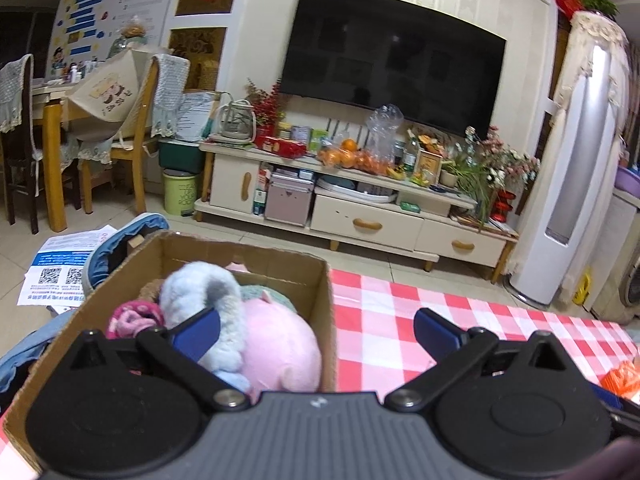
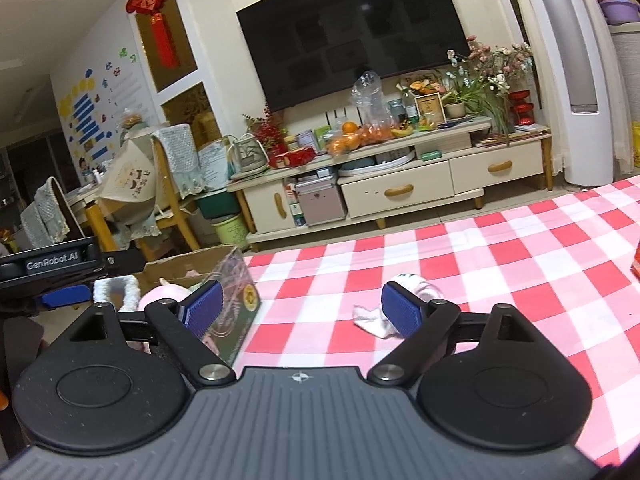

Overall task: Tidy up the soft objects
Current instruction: 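Move both tools back from the box over the remaining toys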

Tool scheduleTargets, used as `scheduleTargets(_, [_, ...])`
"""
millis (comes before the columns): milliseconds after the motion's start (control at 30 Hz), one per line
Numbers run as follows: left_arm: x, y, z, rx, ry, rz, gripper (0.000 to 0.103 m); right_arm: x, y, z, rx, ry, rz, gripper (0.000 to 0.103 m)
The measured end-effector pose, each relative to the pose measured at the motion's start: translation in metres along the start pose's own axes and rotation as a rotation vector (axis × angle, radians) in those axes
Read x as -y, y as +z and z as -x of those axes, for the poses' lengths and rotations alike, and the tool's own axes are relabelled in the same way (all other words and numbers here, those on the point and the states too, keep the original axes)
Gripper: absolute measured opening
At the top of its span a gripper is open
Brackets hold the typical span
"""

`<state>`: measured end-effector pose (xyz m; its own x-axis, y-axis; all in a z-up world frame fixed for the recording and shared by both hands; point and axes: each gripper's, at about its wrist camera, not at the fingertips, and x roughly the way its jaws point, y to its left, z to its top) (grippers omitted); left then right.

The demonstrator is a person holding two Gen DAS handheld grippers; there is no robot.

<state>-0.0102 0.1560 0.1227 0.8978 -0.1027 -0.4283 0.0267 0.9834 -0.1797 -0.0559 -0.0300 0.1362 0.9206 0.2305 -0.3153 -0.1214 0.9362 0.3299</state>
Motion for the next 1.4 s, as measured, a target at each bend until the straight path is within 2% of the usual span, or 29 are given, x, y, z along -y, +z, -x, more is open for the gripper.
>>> scheduleTargets(567, [0.046,-0.023,0.007,-0.043,-0.087,-0.129,0.102,0.036,-0.002,0.024,0.028,-0.088,-0.017,0.103])
scheduleTargets(1067, [0.089,-0.063,0.021,-0.111,-0.176,-0.283,0.102,0.075,-0.009,0.032,-0.013,-0.153,-0.052,0.103])
scheduleTargets(1233, [0.100,-0.084,0.023,-0.150,-0.187,-0.332,0.102,0.082,-0.012,0.032,-0.035,-0.177,-0.029,0.103])
scheduleTargets(1400, [0.112,-0.107,0.027,-0.162,-0.159,-0.379,0.102,0.090,-0.015,0.028,-0.069,-0.187,-0.033,0.103])
